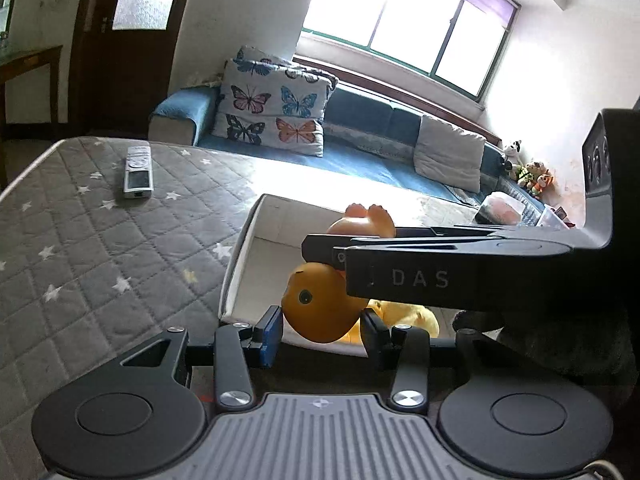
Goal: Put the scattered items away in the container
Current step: 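Lift the large duck with the right tool and carry it over the box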
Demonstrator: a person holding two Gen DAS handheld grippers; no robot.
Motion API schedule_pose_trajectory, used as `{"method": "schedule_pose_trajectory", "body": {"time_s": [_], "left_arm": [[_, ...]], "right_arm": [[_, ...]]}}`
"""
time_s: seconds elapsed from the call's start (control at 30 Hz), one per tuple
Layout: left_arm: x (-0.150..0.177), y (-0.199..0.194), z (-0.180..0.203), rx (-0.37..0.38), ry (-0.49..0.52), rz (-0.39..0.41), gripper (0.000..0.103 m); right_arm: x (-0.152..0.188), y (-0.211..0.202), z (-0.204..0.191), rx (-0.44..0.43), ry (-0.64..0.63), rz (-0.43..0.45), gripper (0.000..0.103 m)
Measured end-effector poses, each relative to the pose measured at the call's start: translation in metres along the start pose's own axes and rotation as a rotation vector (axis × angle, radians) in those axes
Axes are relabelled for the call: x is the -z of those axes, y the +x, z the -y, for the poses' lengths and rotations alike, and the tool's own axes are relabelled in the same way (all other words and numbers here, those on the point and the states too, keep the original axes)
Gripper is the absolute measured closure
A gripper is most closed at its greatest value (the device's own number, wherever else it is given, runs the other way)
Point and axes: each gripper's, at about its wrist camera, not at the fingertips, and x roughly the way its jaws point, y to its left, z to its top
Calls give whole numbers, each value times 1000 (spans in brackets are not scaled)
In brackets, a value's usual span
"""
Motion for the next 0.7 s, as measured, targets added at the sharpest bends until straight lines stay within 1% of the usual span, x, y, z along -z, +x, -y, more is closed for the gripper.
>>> {"method": "schedule_pose_trajectory", "body": {"time_s": [0.17, 0.37, 0.6, 0.7], "left_arm": [[-13, 29, -2, -11, 4, -40, 58], [-17, 60, -9, -22, -10, -103, 58], [-16, 82, -13, -37, -11, -158, 58], [-15, 88, -15, -38, -27, -180, 58]], "right_arm": [[-8, 26, 23, -15, 37, -31, 43], [-5, 54, 39, -30, 46, -78, 43], [1, 81, 53, -51, 71, -144, 43], [3, 89, 55, -52, 70, -165, 43]]}}
